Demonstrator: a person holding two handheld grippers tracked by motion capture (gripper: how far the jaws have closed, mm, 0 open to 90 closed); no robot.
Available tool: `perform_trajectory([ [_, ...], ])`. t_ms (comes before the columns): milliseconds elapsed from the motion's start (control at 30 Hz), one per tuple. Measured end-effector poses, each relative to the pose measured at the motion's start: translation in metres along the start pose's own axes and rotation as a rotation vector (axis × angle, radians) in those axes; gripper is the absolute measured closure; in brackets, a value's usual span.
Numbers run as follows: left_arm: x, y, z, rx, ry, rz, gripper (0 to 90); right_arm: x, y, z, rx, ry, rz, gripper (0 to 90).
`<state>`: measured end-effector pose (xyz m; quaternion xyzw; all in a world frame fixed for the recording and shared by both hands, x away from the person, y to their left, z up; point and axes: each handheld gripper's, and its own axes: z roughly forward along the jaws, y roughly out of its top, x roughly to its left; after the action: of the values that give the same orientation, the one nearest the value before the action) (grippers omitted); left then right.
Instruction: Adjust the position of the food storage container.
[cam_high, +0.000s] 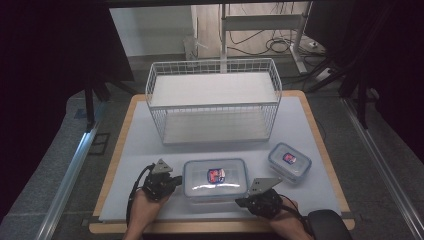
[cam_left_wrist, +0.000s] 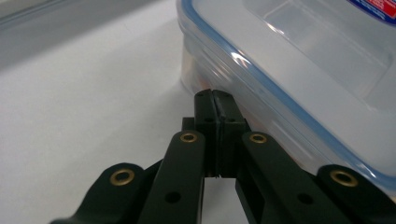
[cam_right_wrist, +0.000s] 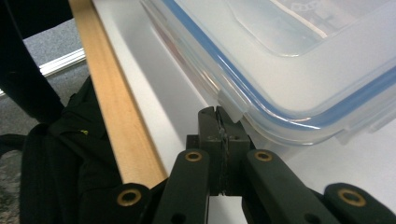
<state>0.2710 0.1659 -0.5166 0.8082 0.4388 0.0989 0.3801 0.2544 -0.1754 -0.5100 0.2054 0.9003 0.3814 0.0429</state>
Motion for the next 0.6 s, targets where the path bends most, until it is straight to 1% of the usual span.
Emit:
perform_trajectory([
  [100, 0.004, 0.004, 0.004, -0.011, 0.0, -0.019, 89.7, -0.004, 0.0, 0.001, 0.003, 0.002, 0.01, 89.4],
  [167, 0.007, 0.005, 0.006, -0.019, -0.002, -0.023, 89.5, -0.004, 0.0, 0.002, 0.006, 0.008, 0.012, 89.4],
  [233, 0.008, 0.003, 0.004, -0.023, -0.001, -0.025, 88.2, -0.005, 0.0, -0.001, 0.011, -0.001, 0.008, 89.3],
  [267, 0.008, 0.003, 0.001, -0.023, 0.019, -0.017, 87.3, -0.005, 0.0, -0.004, 0.007, -0.005, 0.012, 89.2],
  [300, 0.007, 0.002, -0.002, -0.025, 0.042, -0.005, 84.5, -0.008, -0.001, -0.014, -0.005, -0.012, 0.018, 89.1],
  [333, 0.007, 0.0, -0.006, -0.031, 0.056, -0.002, 84.5, -0.008, -0.001, -0.014, -0.005, -0.012, 0.018, 89.1],
  [367, 0.008, -0.002, -0.011, -0.04, 0.07, -0.003, 82.5, -0.01, -0.002, -0.017, -0.005, -0.017, 0.022, 89.0],
  [400, 0.008, -0.004, -0.016, -0.047, 0.081, 0.0, 78.4, -0.014, -0.006, -0.027, -0.003, -0.056, 0.016, 87.3],
  [433, 0.009, -0.006, -0.019, -0.05, 0.09, 0.007, 76.0, -0.016, -0.008, -0.029, 0.002, -0.072, 0.011, 86.6],
  [467, 0.009, -0.009, -0.022, -0.057, 0.099, 0.015, 76.0, -0.016, -0.008, -0.029, 0.002, -0.072, 0.011, 86.6],
  [500, 0.009, -0.015, -0.029, -0.053, 0.118, 0.023, 70.2, -0.024, -0.013, -0.038, 0.013, -0.12, 0.01, 85.0],
  [533, 0.009, -0.015, -0.029, -0.053, 0.118, 0.023, 68.1, -0.028, -0.015, -0.04, 0.012, -0.133, 0.02, 84.2],
  [567, 0.01, -0.018, -0.032, -0.055, 0.122, 0.022, 68.1, -0.028, -0.015, -0.04, 0.012, -0.133, 0.02, 84.2],
  [600, 0.01, -0.021, -0.034, -0.068, 0.123, 0.013, 64.6, -0.033, -0.017, -0.043, 0.006, -0.141, 0.036, 82.2],
])
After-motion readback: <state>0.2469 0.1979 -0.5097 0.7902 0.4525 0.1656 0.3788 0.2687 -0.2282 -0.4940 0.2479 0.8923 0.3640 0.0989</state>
